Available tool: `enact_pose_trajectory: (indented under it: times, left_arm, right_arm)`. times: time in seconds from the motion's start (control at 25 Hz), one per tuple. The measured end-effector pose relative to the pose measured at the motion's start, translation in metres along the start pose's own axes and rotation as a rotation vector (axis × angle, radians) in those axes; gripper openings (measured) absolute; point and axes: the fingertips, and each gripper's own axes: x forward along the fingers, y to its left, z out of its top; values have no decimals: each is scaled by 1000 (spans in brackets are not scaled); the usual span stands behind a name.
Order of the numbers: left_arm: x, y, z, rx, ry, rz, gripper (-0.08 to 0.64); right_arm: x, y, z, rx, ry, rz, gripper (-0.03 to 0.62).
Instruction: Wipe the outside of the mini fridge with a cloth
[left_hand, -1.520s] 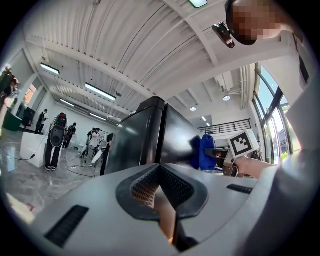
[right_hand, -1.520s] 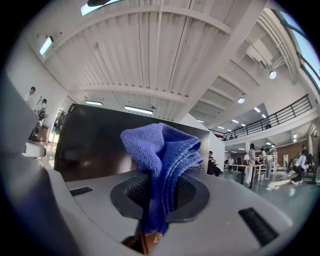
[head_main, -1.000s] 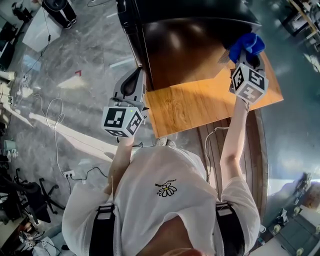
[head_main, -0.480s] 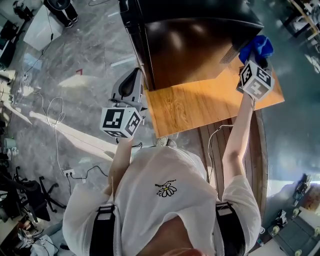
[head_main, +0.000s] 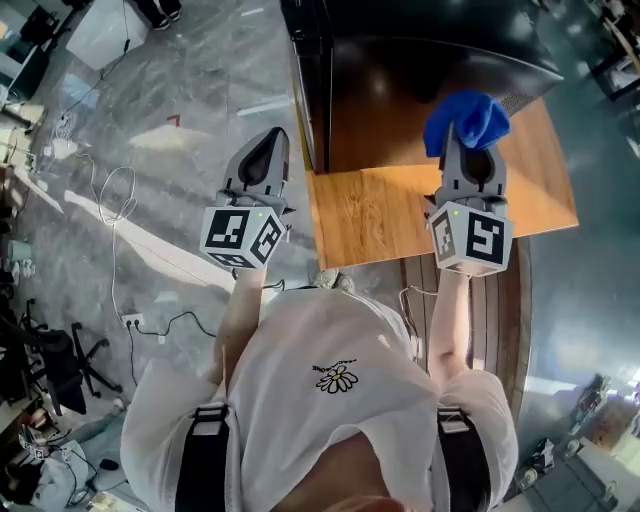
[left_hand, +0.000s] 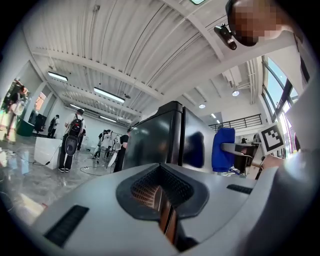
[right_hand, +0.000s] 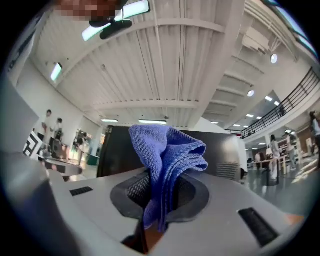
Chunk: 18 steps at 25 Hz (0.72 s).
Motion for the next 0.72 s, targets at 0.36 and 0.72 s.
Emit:
enact_pose_trajectory:
  times: [0.36, 0.72]
  left_arm:
    - [-4, 6, -2, -6, 1, 9, 5]
    - [-9, 15, -5, -13, 9, 20, 5]
  right_arm:
    - [31, 162, -14, 36, -15, 344, 72]
    - [57, 194, -29, -47, 57, 352, 72]
